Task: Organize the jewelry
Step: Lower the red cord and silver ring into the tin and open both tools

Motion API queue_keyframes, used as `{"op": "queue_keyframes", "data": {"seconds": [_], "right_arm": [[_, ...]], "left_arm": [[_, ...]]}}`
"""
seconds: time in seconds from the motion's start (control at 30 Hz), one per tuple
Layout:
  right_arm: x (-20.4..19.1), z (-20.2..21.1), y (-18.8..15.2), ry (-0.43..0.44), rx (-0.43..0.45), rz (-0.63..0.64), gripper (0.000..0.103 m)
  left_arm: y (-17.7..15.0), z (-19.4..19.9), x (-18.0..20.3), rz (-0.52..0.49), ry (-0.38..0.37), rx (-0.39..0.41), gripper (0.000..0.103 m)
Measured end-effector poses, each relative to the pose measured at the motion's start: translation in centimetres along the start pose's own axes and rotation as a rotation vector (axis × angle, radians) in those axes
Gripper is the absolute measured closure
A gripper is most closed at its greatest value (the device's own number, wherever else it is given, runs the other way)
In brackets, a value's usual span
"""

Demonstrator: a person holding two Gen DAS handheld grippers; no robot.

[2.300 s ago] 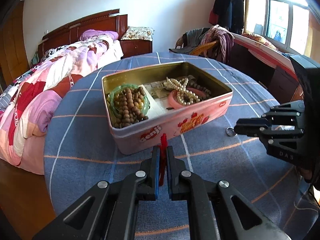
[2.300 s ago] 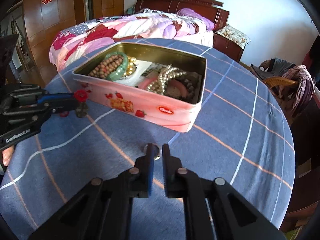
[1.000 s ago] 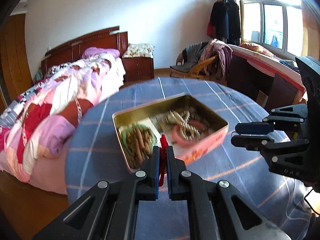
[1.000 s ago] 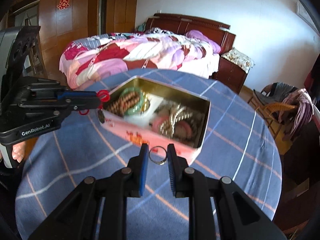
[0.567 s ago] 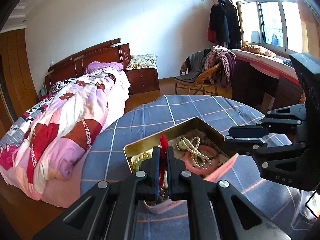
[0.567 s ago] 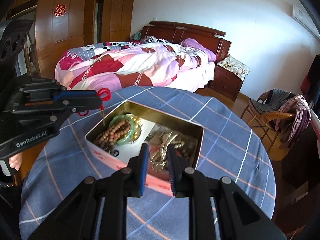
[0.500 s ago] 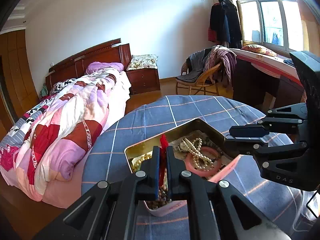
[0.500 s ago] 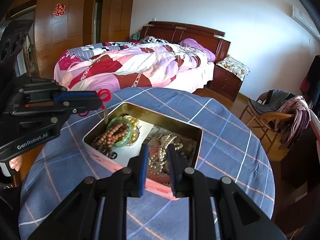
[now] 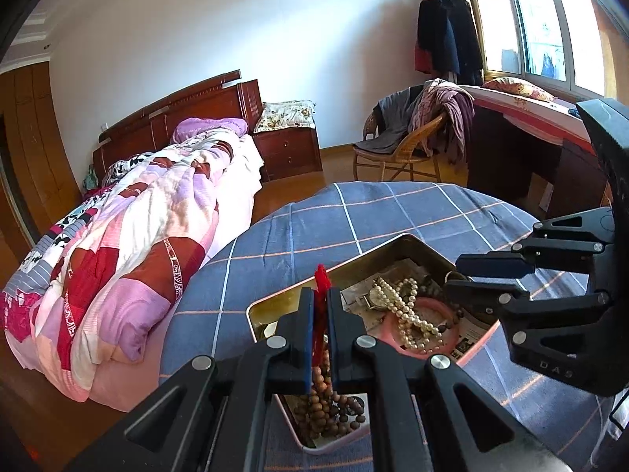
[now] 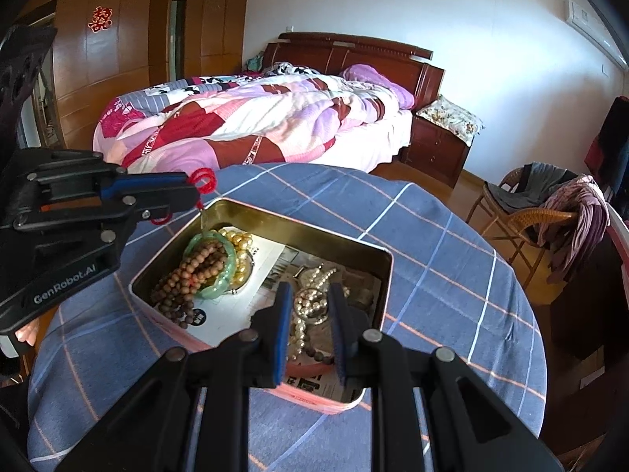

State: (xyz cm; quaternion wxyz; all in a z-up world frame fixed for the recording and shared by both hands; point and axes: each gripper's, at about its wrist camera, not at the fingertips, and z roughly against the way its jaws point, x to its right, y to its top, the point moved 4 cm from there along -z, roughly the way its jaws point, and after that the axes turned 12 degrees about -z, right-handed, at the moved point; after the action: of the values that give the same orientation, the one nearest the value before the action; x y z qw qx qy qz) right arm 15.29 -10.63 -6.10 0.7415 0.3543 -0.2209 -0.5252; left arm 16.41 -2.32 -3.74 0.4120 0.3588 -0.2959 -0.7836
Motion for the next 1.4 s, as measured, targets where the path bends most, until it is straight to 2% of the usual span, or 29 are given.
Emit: {"op": "queue_keyframes", "data": {"seconds": [0.57,1.4], "right_arm": [[0.2,-1.7,0.4,-0.031,-0.012,-0.010,0.082],[0.0,-3.9,0.0,-0.103,-0.032,-0.019,0.082]], "left_arm": [[0.5,-1.9,-0.2,-0.003,0.011,-0.022,0.098],[-1.3,-4.7,-0.1,-0.021,0.016,-0.091,0.098]]}}
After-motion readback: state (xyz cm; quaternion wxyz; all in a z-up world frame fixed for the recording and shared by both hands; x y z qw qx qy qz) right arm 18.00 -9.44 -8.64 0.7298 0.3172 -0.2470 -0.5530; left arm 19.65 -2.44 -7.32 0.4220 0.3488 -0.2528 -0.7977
